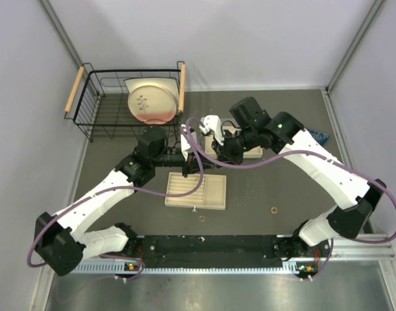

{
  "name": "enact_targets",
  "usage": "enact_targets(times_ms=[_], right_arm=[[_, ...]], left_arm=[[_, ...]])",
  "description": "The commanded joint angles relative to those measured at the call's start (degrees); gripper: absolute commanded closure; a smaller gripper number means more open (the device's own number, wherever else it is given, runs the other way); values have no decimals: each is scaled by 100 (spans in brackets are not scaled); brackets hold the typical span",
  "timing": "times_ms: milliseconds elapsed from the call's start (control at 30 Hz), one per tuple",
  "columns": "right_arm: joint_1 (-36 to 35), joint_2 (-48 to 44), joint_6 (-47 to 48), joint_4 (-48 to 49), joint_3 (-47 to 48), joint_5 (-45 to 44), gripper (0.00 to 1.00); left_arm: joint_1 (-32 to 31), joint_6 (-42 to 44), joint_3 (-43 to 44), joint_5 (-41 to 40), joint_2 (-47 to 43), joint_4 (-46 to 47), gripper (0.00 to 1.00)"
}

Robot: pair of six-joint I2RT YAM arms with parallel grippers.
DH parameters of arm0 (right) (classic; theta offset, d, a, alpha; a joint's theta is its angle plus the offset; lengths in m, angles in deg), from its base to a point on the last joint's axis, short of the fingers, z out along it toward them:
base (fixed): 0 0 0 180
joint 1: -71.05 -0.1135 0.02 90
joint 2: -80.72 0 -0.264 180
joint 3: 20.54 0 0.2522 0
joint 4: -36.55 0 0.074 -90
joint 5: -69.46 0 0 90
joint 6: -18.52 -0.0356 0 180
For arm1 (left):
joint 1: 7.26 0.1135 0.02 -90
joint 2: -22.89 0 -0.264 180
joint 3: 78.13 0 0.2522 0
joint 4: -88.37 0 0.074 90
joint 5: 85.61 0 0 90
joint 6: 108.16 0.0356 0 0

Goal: Organize the mixed jewelry

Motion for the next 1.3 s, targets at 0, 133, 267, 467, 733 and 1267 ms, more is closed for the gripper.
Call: enact_targets(times_ms=[0,133,267,467,733,1267], right_arm=[[-43,-174,6,223,-126,-361,100],[-43,-218,7,258,-170,-476,100],[-51,-122,-11,337,-188,-617,100],[-183,194,-134,881,-530,-827,100],[-648,1133,-345,1874,-777,-1512,100],[-1220,3069,-266,2517,48,-1979,100]], left_arm=[[183,-45,-72,-384,-379,252,70],[570,262,-64,-622,-660,-159,49],[851,736,-54,-1027,-845,-802,43],[1955,528,-283,-1090,-1118,-988,43],[4304,184,-617,-316,-1109,-795,42],[5808,87,-1022,-553,-1074,-751,42]])
